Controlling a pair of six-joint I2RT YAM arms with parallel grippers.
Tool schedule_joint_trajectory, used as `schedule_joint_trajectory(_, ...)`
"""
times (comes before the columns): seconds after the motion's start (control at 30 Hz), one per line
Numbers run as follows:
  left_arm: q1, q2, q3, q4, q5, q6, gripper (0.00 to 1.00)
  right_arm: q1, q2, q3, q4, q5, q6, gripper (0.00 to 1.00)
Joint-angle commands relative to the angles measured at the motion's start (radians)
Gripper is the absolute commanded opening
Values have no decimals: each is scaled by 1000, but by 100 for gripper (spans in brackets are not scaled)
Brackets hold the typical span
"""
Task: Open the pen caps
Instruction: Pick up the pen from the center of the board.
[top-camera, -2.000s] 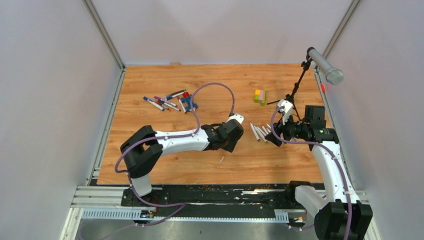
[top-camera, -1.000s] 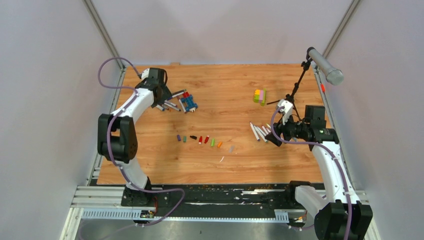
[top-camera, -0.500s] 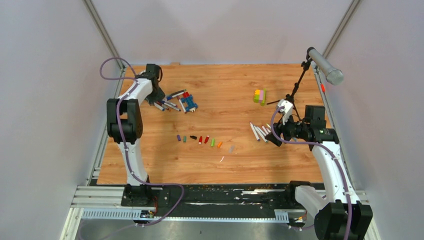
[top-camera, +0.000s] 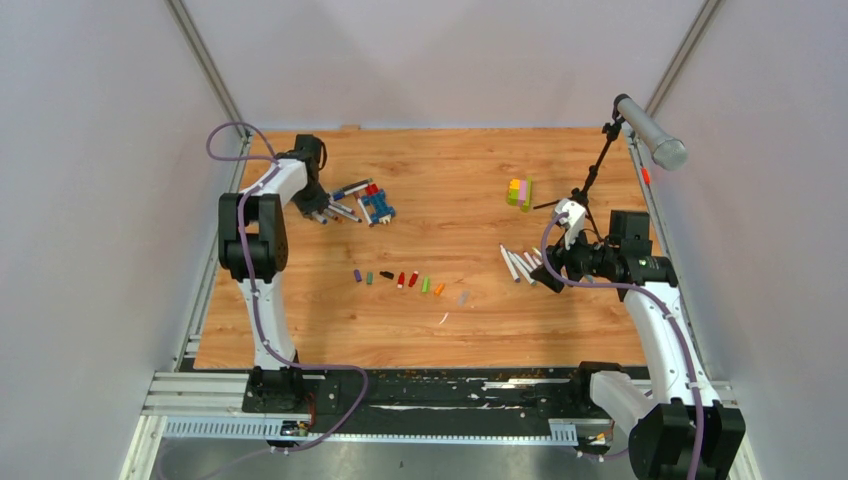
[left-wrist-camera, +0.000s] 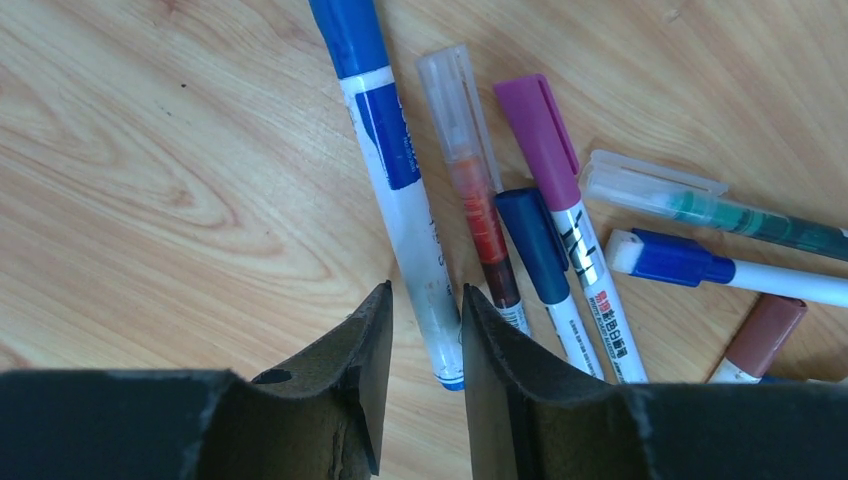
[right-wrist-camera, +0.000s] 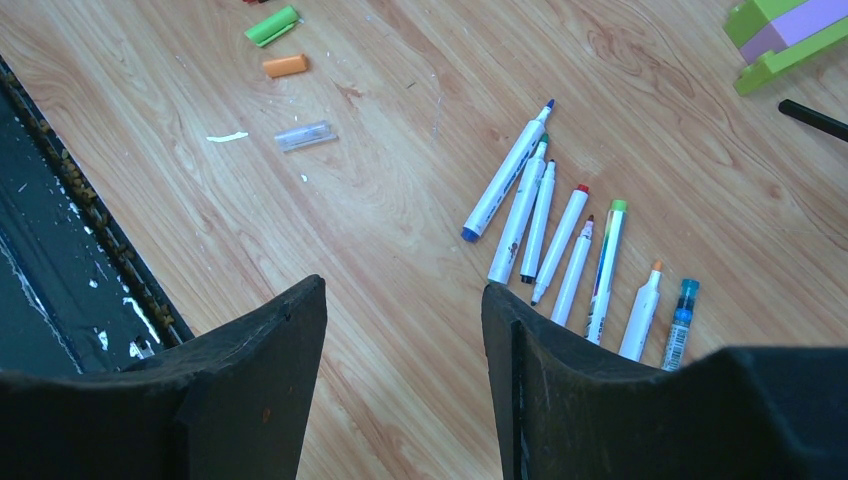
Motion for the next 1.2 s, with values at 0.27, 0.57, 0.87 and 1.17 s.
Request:
schedule_joint_trajectory(0.27,20,17,21,-38,-18,13,37,-1,-8,8,33,-5,-21,59)
schedule_joint_trajectory(0.57,28,-55,-42,-23,-35,20,12,-1,-14,8,29,-4,-24,59)
schedule_joint_trajectory(0.87,28,-422,-298,111,-12,54,2,-1,-15,7,24,-15,-29,59)
schedule_joint_trajectory(1.17,28,-930,-858,625,616,98,0,8,-17,12,-17,-160,-67,59)
